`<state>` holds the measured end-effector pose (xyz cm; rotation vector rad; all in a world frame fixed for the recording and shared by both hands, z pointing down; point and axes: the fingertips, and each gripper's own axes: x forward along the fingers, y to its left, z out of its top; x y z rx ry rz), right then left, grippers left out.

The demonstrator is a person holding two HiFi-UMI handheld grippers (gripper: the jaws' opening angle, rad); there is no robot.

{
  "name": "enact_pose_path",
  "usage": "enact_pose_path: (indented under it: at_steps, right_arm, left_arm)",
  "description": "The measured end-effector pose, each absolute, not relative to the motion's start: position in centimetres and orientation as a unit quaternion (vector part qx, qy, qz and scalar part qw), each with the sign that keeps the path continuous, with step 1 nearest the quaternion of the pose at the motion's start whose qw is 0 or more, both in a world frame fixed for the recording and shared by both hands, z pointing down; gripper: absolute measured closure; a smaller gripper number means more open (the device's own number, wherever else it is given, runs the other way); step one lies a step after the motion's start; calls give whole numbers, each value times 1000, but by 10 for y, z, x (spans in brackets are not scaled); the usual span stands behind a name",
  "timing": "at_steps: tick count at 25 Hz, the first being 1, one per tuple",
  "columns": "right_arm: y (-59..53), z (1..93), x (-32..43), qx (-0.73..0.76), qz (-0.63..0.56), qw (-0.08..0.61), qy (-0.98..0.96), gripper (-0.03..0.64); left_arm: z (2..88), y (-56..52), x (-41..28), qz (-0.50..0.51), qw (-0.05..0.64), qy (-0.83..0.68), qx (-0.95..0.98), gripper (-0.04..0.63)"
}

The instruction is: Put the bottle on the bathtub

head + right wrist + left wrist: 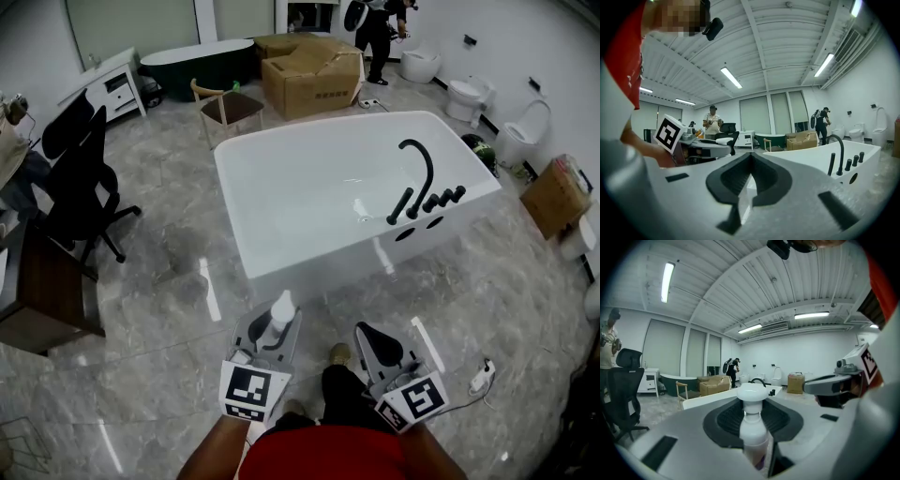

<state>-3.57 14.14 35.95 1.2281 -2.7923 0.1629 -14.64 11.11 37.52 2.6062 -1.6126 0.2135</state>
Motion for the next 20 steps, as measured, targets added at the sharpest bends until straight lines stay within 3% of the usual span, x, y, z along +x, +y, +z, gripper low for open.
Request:
enact_pose_path:
  at_steps: [20]
  right_arm:
    - [-97, 372, 43, 366, 68, 27, -928, 612]
  left_arm:
    - [438, -116, -105, 98, 62, -587, 801, 489]
